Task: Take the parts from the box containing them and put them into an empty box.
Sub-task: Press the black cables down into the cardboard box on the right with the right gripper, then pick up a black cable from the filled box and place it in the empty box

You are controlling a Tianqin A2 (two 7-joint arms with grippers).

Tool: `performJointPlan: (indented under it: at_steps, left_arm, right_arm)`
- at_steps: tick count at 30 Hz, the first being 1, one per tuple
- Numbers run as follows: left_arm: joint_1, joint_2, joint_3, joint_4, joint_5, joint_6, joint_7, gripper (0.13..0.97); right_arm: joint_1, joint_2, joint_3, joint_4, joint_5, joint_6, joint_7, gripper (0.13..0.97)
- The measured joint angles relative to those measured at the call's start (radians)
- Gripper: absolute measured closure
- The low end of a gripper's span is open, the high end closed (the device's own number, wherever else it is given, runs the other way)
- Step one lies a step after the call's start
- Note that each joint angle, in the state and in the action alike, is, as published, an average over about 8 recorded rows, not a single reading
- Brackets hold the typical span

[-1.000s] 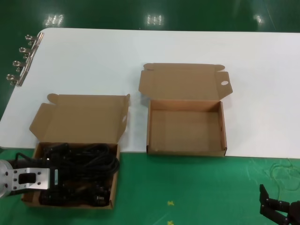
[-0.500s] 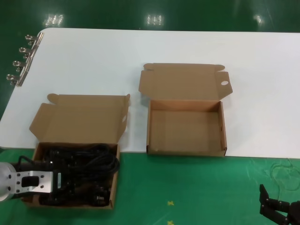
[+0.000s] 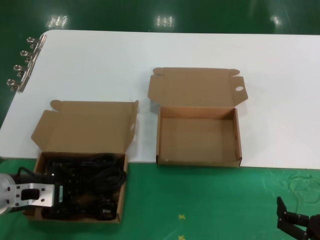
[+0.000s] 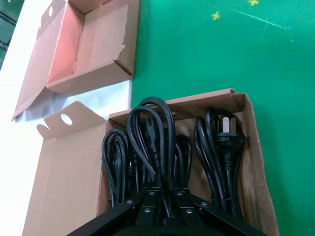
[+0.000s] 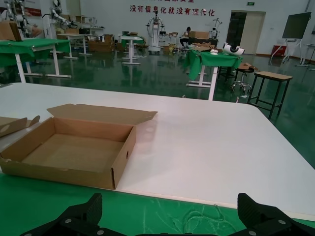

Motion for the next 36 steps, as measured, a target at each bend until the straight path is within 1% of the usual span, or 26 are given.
performJointPlan:
  at_steps: [4, 7, 10, 16, 21, 25, 30, 36]
  left_arm:
    - [0.0, -0.001, -0.004, 0.001, -0.009, 0.0, 0.009, 0.91]
    - [0.004, -0.008, -0.011, -0.013, -0.019, 0.002, 0.01, 0.93]
    - [0.01, -0.02, -0.019, -0.043, -0.028, 0.006, 0.002, 0.937]
    - [0.029, -0.057, -0.036, -0.126, -0.042, 0.016, -0.034, 0.939]
    - [0.053, -0.078, -0.05, -0.168, -0.047, 0.004, -0.051, 0.941]
    - [0.068, -0.075, -0.058, -0.161, -0.052, -0.019, -0.037, 0.935]
    - [0.071, -0.055, -0.061, -0.121, -0.062, -0.041, -0.001, 0.929]
    - [0.064, -0.036, -0.052, -0.079, -0.057, -0.051, 0.023, 0.873]
  right_arm:
    - [0.0, 0.0, 0.0, 0.0, 0.0, 0.0, 0.0, 0.129]
    - [0.0, 0.0, 0.0, 0.0, 0.0, 0.0, 0.0, 0.129]
    - [0.0, 0.0, 0.0, 0.0, 0.0, 0.0, 0.0, 0.129]
    - [0.0, 0.0, 0.0, 0.0, 0.0, 0.0, 0.0, 0.129]
    - [0.0, 0.0, 0.0, 0.0, 0.0, 0.0, 0.0, 0.129]
    - [0.0, 0.0, 0.0, 0.0, 0.0, 0.0, 0.0, 0.129]
    - [0.0, 0.0, 0.0, 0.0, 0.0, 0.0, 0.0, 0.129]
    - [0.0, 0.0, 0.0, 0.0, 0.0, 0.0, 0.001, 0.129]
